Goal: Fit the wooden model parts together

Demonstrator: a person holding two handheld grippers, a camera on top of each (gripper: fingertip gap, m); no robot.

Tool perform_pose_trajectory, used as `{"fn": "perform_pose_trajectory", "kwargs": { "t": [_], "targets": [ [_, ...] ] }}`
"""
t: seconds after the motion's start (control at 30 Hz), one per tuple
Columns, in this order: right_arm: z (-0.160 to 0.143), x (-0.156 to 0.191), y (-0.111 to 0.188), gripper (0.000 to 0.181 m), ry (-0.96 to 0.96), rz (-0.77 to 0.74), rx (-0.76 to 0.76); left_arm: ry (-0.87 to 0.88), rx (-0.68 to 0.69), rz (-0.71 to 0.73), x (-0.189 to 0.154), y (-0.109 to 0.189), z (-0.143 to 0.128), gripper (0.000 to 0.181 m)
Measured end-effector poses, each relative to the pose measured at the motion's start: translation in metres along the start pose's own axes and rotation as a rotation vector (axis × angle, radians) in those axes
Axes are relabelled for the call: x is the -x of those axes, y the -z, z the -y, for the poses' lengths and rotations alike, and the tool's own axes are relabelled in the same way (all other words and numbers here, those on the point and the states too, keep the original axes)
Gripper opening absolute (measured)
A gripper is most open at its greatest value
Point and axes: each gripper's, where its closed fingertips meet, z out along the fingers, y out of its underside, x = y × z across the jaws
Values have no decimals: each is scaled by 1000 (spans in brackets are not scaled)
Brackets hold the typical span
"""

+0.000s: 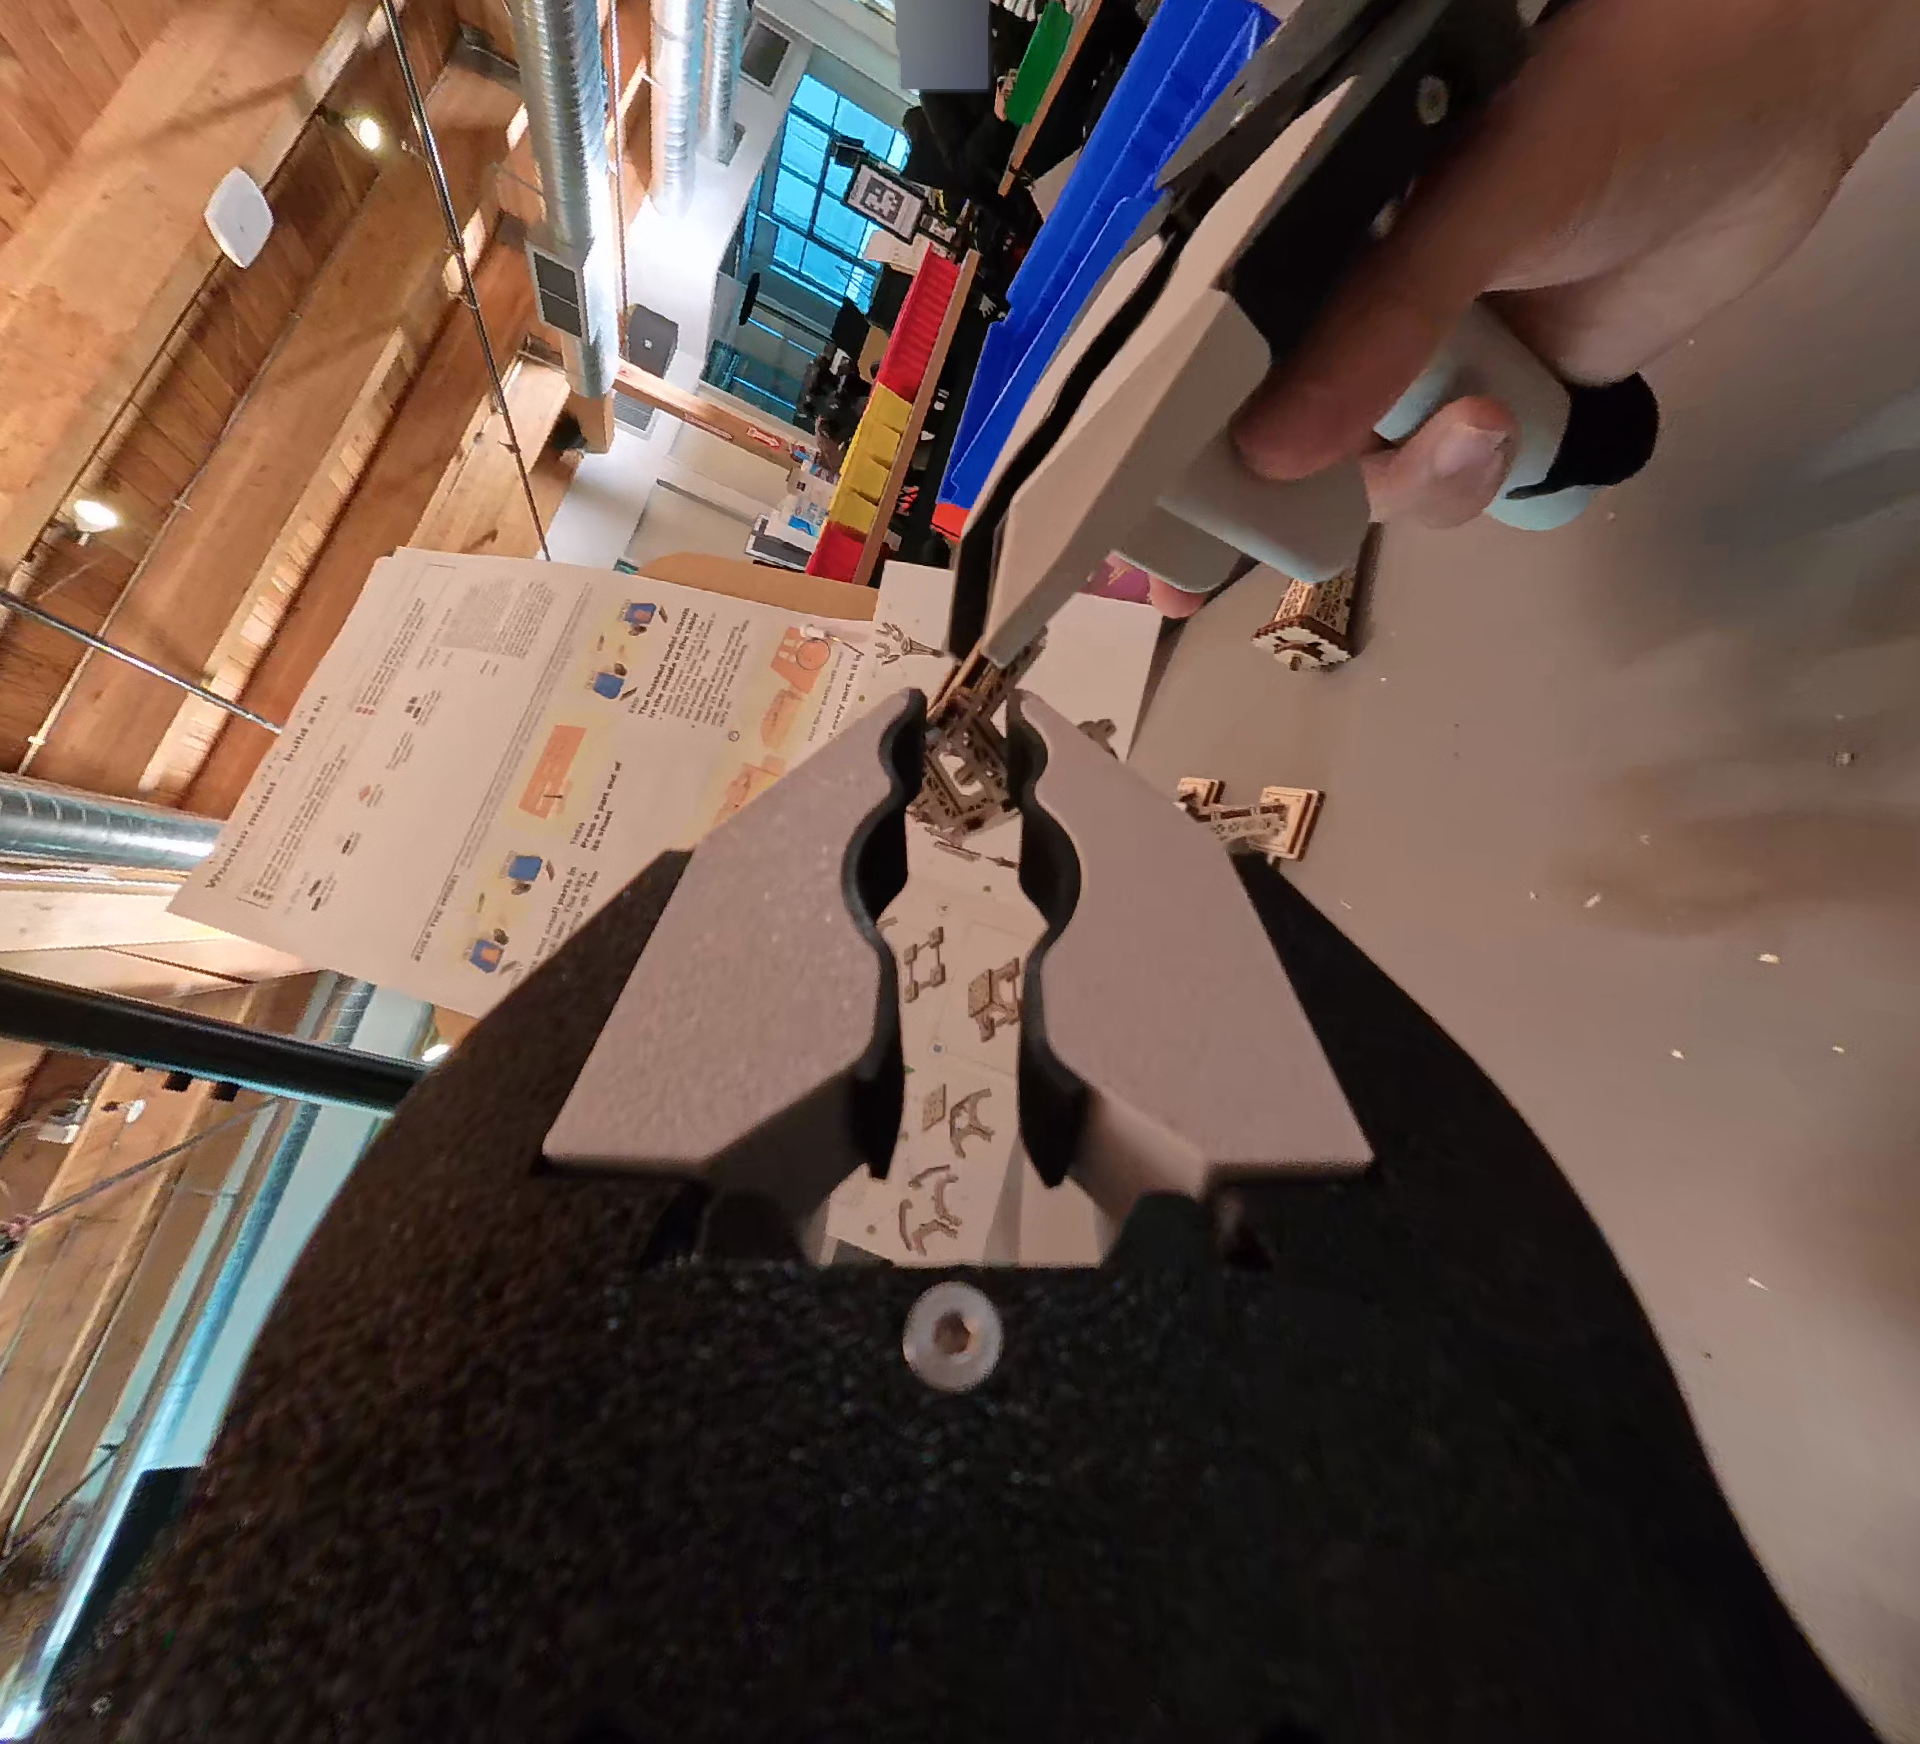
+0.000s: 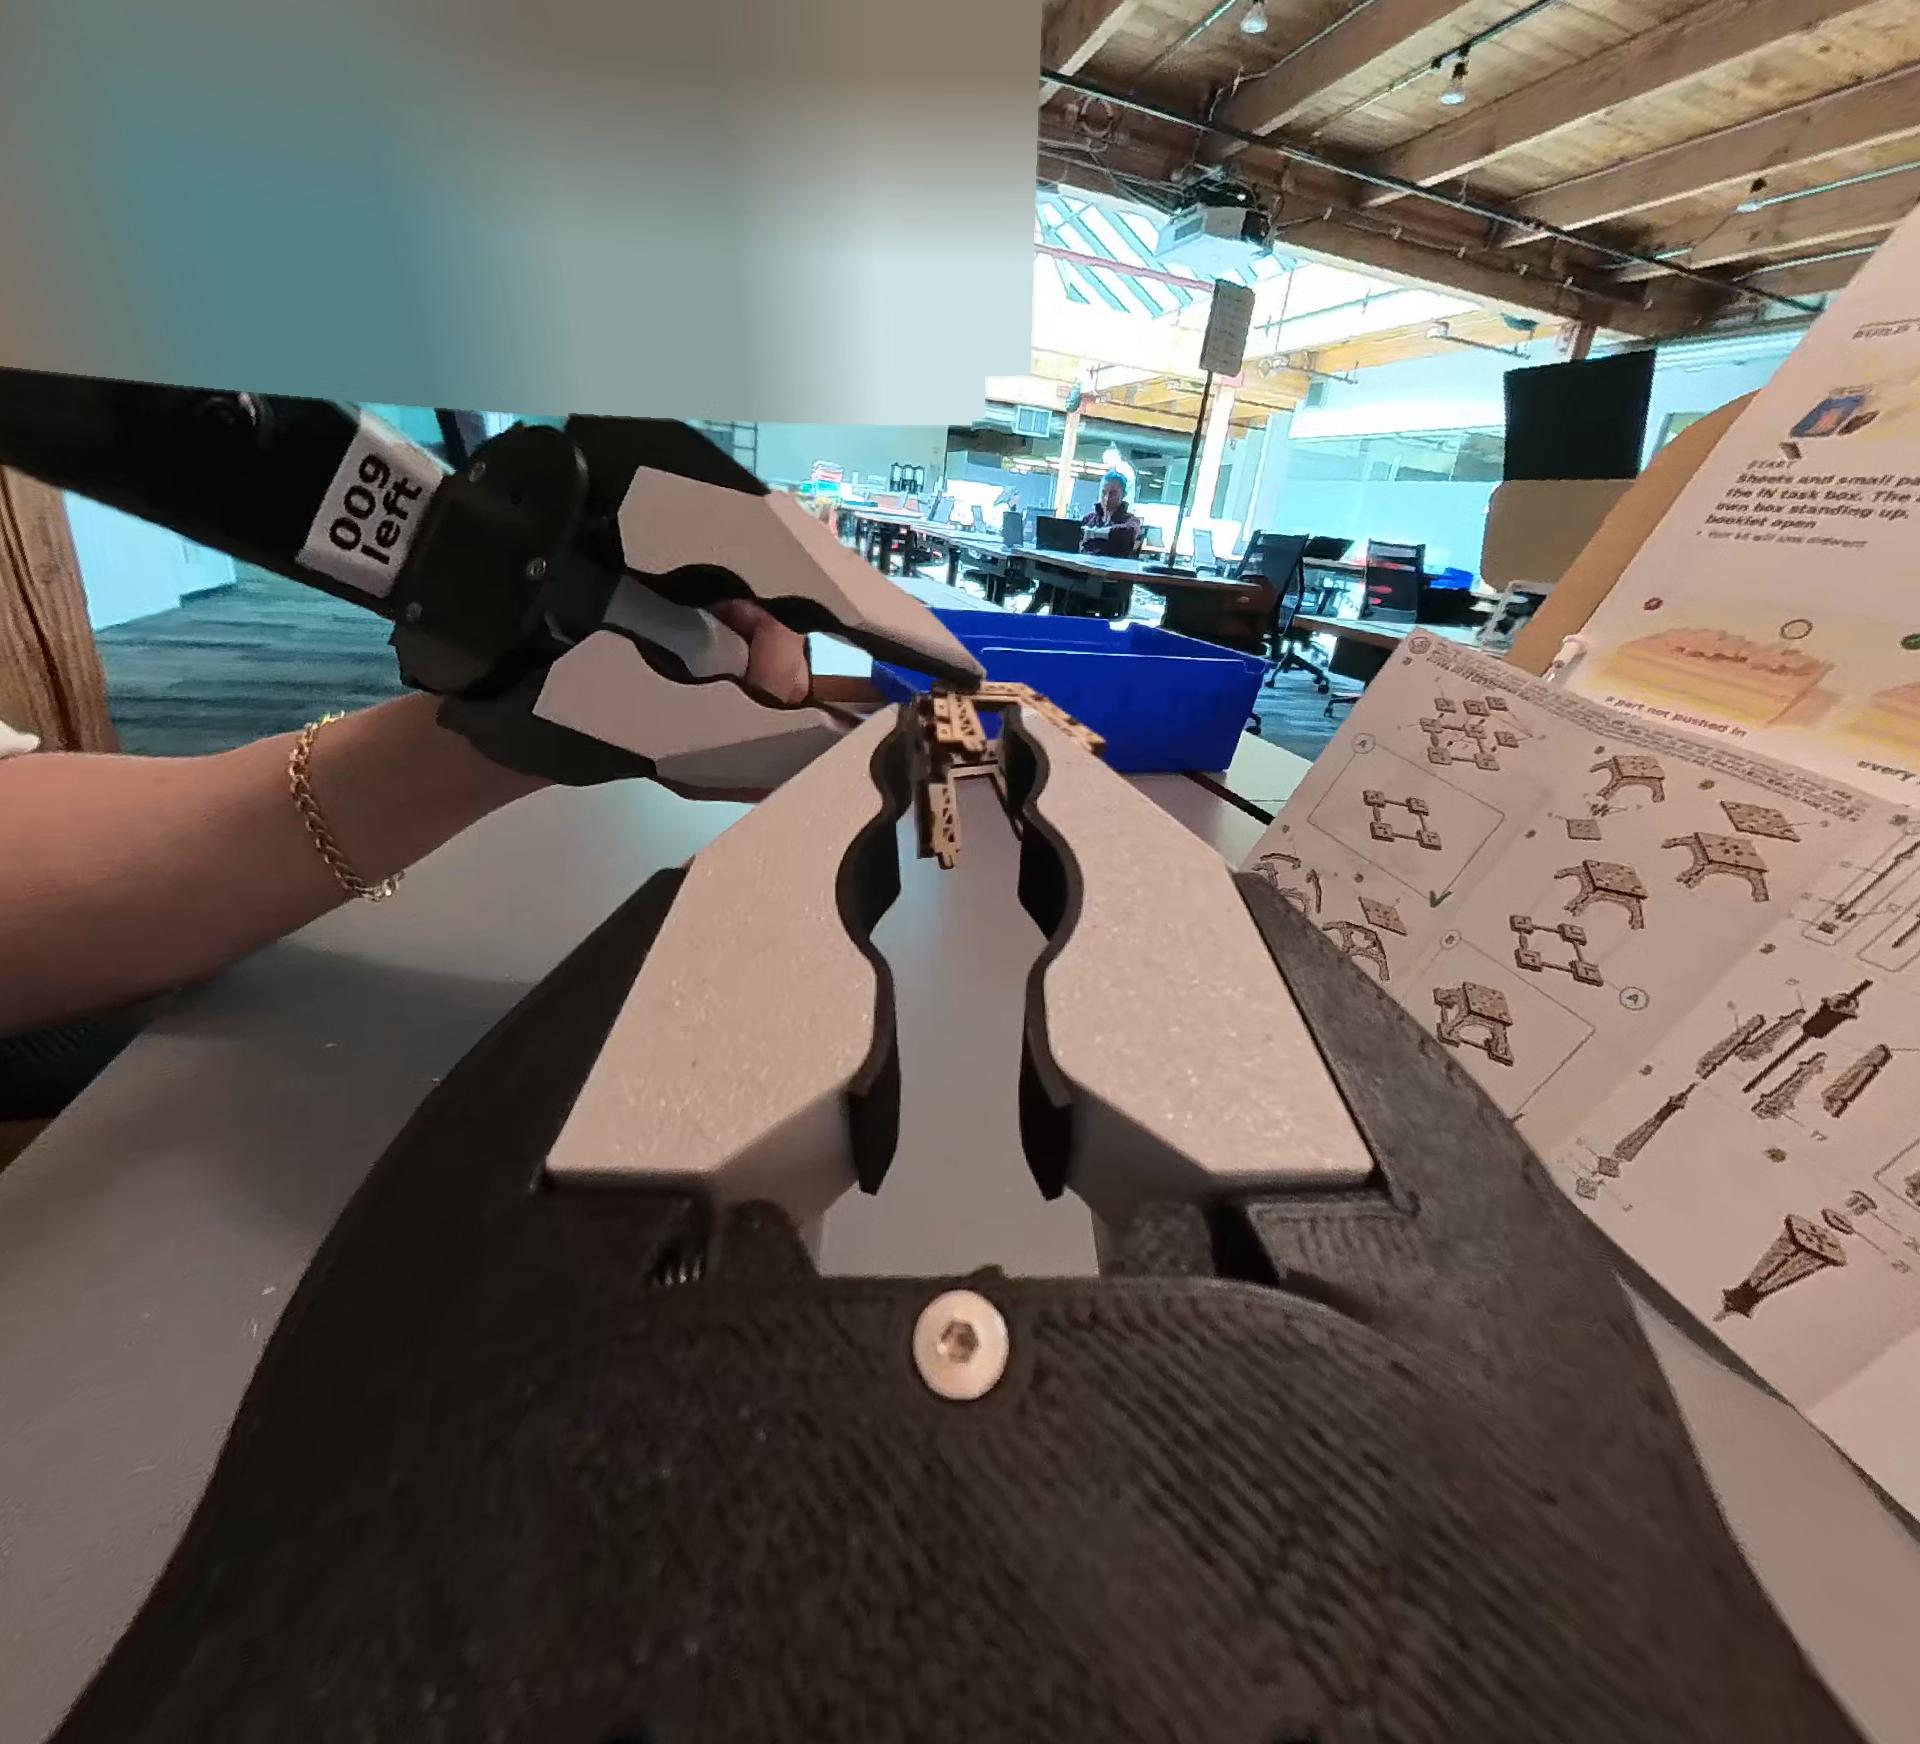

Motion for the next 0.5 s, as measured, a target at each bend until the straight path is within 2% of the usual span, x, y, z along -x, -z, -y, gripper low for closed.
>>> {"fn": "perform_pose_trajectory", "kwargs": {
  "t": [0.2,0.27,0.37,0.5],
  "targets": [
    [-2,-1,-1,9,-77,17,-2,-2,-4,7,-1,-1,0,13],
    [0,-7,1,9,-120,-5,-31,50,-10,34,5,-1,-1,21],
    [4,-14,5,9,-175,-6,-71,182,-37,8,9,2,1,19],
    [9,-12,7,9,-191,21,-110,446,-46,-107,6,2,0,13]
  ]
}}
